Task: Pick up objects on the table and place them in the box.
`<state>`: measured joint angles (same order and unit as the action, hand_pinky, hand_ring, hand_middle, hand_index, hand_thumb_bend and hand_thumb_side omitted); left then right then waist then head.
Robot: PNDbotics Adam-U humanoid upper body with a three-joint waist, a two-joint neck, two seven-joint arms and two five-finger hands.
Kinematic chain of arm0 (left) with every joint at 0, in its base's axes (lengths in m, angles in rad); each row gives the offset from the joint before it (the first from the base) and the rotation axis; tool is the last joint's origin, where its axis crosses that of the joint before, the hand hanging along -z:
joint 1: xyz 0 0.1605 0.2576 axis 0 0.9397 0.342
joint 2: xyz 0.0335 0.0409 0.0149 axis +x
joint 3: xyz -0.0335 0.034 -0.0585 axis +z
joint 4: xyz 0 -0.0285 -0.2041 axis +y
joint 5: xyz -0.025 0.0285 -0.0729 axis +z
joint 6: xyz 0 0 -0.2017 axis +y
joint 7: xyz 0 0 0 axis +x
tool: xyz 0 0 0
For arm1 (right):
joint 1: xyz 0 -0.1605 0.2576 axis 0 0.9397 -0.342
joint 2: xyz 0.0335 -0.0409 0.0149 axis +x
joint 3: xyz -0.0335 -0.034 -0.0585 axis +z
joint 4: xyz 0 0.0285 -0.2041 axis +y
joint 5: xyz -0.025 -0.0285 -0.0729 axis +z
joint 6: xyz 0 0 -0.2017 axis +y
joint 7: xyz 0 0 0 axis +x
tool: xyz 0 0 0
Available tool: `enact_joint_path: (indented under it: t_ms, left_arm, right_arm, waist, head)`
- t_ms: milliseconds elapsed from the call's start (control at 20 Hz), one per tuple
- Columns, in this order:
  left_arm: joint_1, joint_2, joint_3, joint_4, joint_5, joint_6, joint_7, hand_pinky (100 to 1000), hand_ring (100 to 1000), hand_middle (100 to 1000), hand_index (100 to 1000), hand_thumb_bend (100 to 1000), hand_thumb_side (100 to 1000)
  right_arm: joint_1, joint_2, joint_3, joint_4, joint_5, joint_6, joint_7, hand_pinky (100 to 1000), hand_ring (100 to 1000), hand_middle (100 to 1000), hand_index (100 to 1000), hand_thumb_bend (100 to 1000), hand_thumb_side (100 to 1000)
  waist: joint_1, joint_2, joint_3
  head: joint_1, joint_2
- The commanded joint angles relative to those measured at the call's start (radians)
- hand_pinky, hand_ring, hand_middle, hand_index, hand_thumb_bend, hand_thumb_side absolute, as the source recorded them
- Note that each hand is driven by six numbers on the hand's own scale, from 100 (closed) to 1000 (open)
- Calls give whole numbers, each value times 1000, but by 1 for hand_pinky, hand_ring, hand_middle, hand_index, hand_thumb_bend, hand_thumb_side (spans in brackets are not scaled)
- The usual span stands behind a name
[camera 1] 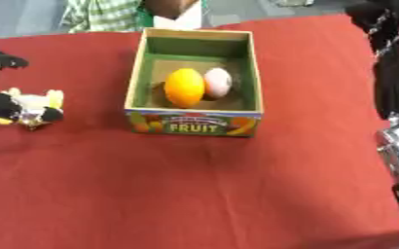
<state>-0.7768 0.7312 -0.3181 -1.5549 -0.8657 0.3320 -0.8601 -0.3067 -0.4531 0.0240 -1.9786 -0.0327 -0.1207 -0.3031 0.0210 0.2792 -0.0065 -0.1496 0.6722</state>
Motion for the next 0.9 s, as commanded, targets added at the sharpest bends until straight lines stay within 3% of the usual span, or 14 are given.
enact_joint_path:
  t_ms: [50, 500, 550, 900]
  left_arm:
    - [-9, 27, 1, 30, -20, 9, -16, 752, 952, 932, 1000, 731, 728]
    - [-17, -15, -6, 139, -68, -9, 38, 730, 936, 920, 1000, 596, 671]
    - [-18, -19, -5, 148, -74, -8, 48, 724, 931, 916, 1000, 547, 676]
    - [-24, -62, 7, 218, -90, 1, 125, 712, 911, 898, 1000, 508, 711]
  right_arm:
    - [-5, -16, -11, -21, 6, -1, -2, 901, 803, 652, 813, 100, 1000]
    - [-6, -11, -10, -21, 7, 1, 1, 902, 803, 652, 814, 100, 1000]
    - [-5, -10, -10, -21, 7, 1, 1, 902, 803, 652, 814, 100, 1000]
    - [-6, -5, -9, -21, 7, 3, 2, 903, 804, 652, 814, 100, 1000]
  waist:
    - [-4, -14, -2]
    - [-6, -9, -7]
    - [-6, -9, -8]
    - [-9, -9, -10]
  head:
    - [5, -11]
    - [19, -17]
    - [22, -19]
    - [33, -30]
